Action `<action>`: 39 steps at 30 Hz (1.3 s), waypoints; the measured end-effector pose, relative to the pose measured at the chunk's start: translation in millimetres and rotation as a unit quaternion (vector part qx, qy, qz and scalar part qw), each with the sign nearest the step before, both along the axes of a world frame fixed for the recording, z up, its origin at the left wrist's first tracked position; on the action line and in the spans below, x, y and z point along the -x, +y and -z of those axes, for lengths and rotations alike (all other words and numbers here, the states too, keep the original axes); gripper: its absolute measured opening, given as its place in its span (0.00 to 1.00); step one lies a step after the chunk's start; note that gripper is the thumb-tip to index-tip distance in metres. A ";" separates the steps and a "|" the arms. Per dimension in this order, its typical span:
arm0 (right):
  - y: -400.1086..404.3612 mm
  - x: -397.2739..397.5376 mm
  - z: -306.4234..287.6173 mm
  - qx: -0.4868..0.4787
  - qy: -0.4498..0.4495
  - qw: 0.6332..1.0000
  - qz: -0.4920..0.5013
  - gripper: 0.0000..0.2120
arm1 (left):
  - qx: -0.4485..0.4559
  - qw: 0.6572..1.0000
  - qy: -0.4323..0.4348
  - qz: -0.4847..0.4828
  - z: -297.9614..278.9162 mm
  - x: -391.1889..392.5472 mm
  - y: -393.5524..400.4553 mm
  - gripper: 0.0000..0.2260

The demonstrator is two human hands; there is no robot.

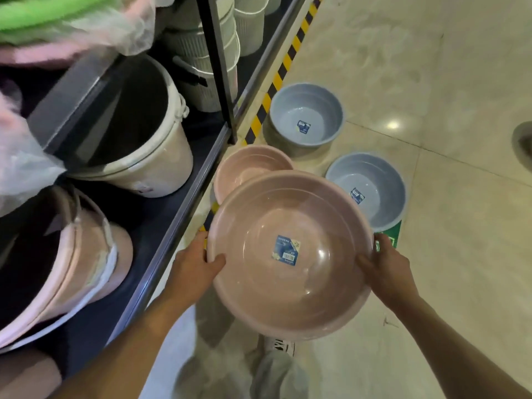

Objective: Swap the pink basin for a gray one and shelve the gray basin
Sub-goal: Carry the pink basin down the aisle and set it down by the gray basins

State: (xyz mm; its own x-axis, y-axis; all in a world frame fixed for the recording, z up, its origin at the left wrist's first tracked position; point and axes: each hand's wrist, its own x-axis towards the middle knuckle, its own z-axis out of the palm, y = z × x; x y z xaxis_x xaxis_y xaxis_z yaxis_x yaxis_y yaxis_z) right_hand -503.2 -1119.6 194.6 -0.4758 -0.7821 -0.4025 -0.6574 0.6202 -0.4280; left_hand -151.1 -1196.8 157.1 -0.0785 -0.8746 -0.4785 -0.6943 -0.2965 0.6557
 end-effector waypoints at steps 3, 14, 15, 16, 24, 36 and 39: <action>-46.5 8.9 17.7 -0.007 -0.002 1.000 -0.009 0.19 | -0.002 1.000 0.005 -0.025 15.7 11.8 -42.5 0.16; -190.4 19.5 83.6 -0.040 -0.024 0.999 -0.022 0.18 | -0.037 0.998 0.015 -0.045 67.8 28.8 -172.5 0.16; -200.9 18.6 90.1 -0.046 -0.029 0.998 -0.020 0.17 | -0.039 0.998 0.006 -0.044 73.9 28.5 -183.9 0.17; -210.3 17.8 96.5 -0.052 -0.035 0.998 -0.017 0.16 | -0.037 0.998 -0.007 -0.041 79.9 28.1 -194.5 0.17; -268.6 11.5 165.2 -0.062 -0.054 0.997 -0.014 0.12 | -0.062 0.996 -0.052 -0.039 143.9 23.3 -255.2 0.21; -298.2 9.6 266.0 -0.091 -0.045 0.993 -0.062 0.17 | -0.060 0.984 -0.145 -0.088 245.8 30.4 -258.7 0.19; -299.7 8.5 275.2 -0.108 -0.054 0.991 -0.062 0.18 | -0.060 0.979 -0.172 -0.096 258.8 32.5 -252.2 0.18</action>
